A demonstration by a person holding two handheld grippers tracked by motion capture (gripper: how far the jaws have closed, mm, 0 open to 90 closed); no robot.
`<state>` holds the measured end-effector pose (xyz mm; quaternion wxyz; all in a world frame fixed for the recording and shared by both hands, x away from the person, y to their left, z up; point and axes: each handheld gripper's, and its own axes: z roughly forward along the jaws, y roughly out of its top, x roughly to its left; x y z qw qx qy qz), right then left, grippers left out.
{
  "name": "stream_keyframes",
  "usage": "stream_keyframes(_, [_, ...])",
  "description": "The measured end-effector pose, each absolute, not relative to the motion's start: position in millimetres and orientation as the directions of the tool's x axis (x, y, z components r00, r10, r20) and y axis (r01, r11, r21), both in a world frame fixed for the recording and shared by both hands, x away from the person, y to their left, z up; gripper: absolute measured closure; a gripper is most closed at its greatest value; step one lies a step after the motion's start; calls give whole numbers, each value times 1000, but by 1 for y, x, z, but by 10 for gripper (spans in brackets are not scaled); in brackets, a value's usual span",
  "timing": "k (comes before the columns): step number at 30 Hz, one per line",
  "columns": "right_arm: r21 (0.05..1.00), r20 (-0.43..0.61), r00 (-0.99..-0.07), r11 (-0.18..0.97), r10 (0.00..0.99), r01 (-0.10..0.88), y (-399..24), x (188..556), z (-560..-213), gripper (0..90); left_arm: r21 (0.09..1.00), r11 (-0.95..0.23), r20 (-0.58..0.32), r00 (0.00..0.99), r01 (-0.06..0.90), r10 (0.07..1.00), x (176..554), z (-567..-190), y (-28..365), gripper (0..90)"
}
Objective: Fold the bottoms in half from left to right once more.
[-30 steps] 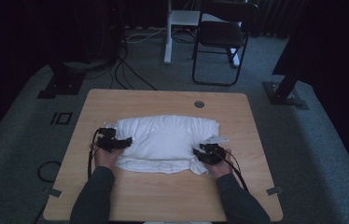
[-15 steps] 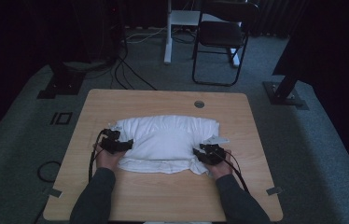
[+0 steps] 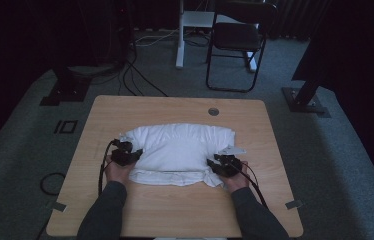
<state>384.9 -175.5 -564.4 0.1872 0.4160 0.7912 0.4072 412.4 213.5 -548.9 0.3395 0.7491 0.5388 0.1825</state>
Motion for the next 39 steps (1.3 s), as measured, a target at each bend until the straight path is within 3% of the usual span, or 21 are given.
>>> stream_keyframes(7, [801, 47, -583, 318, 811, 508, -176, 385, -564, 570, 723, -154, -144, 365, 673, 920, 410, -553, 217, 798])
stream_keyframes(28, [778, 58, -601, 341, 797, 527, -175, 378, -560, 568, 731, -123, -170, 353, 672, 920, 407, -544, 229, 840])
stream_keyframes(34, [836, 67, -603, 286, 795, 469, -167, 375, -533, 549, 740, -114, -173, 351, 663, 920, 406, -540, 229, 840])
stream_keyframes(39, [857, 58, -651, 297, 756, 420, -134, 385, -512, 509, 753, -93, -188, 349, 651, 918, 404, -535, 230, 841])
